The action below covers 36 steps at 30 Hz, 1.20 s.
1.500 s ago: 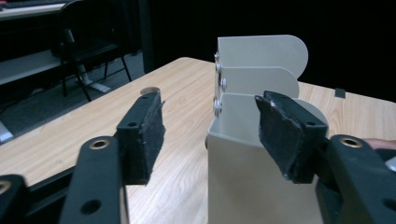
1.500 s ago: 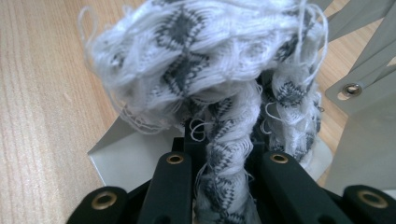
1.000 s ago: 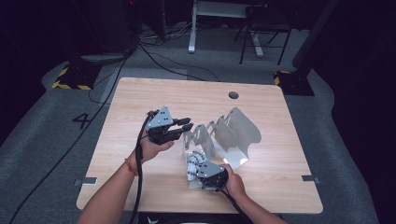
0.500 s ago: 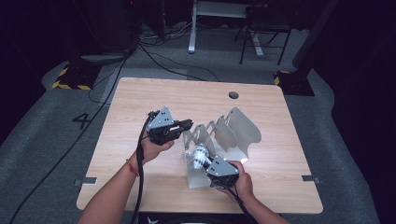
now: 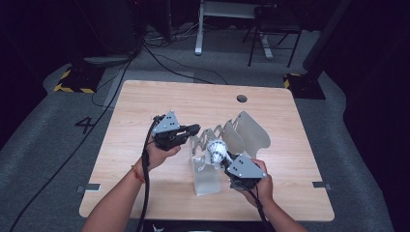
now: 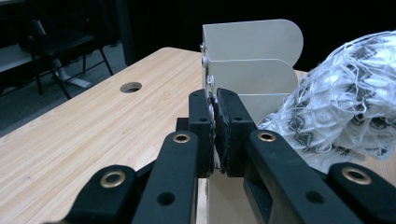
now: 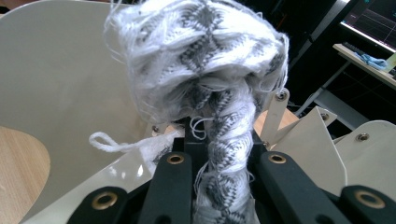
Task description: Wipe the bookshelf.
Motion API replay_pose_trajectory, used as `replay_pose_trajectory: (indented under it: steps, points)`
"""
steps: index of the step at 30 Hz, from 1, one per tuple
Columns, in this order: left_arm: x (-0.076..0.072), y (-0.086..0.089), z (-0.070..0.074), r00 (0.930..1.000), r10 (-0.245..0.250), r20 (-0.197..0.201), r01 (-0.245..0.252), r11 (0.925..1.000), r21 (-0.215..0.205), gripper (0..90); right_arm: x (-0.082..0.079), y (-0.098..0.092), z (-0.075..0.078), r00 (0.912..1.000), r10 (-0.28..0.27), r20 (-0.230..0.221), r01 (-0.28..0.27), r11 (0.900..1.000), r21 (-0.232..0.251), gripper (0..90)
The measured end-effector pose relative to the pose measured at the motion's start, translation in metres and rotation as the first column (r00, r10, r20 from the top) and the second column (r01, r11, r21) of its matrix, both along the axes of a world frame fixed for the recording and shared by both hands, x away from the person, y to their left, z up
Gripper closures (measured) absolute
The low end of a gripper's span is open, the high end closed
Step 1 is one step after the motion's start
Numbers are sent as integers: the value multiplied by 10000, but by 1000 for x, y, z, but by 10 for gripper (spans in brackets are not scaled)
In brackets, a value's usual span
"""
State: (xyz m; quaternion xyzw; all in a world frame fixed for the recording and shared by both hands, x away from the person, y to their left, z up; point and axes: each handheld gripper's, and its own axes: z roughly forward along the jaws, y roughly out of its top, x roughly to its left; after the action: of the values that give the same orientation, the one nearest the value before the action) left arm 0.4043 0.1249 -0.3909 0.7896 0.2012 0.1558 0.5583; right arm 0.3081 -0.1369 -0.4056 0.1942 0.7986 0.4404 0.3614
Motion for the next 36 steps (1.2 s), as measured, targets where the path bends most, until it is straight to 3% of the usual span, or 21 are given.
replay_pose_trajectory:
  steps: [9,15,17,20,25,26,29,36]
  points:
    - [-2,0,0,9999,-100,-67,100,9999,-68,861,1,10,-15,9997,172,-147,-179,9986,-492,800]
    - [-5,-1,0,9998,-210,-46,210,9998,-27,869,6,20,-38,9962,478,-732,-550,9936,-991,800]
    - [-5,-1,0,9997,-260,-45,260,9997,-40,873,9,24,-47,9923,550,-1107,-676,9913,-1129,799]
    - [-7,-1,0,9996,-277,-39,277,9996,-50,875,14,33,-64,9790,786,-1882,-1109,9796,-1675,795]
    - [-8,0,0,9996,-288,0,288,9996,-28,876,20,41,-83,9509,1146,-2876,-1682,9711,-1693,762]
    - [-8,0,-1,9995,-301,-5,301,9995,-68,877,22,42,-87,9414,1218,-3147,-1837,9672,-1753,751]
    - [-8,0,-1,9996,-282,-16,282,9996,-95,877,22,42,-92,9431,1285,-3065,-1854,9689,-1642,742]
    - [-8,0,-1,9996,-285,-69,284,9995,-151,877,23,41,-92,9484,1343,-2872,-1813,9729,-1437,563]
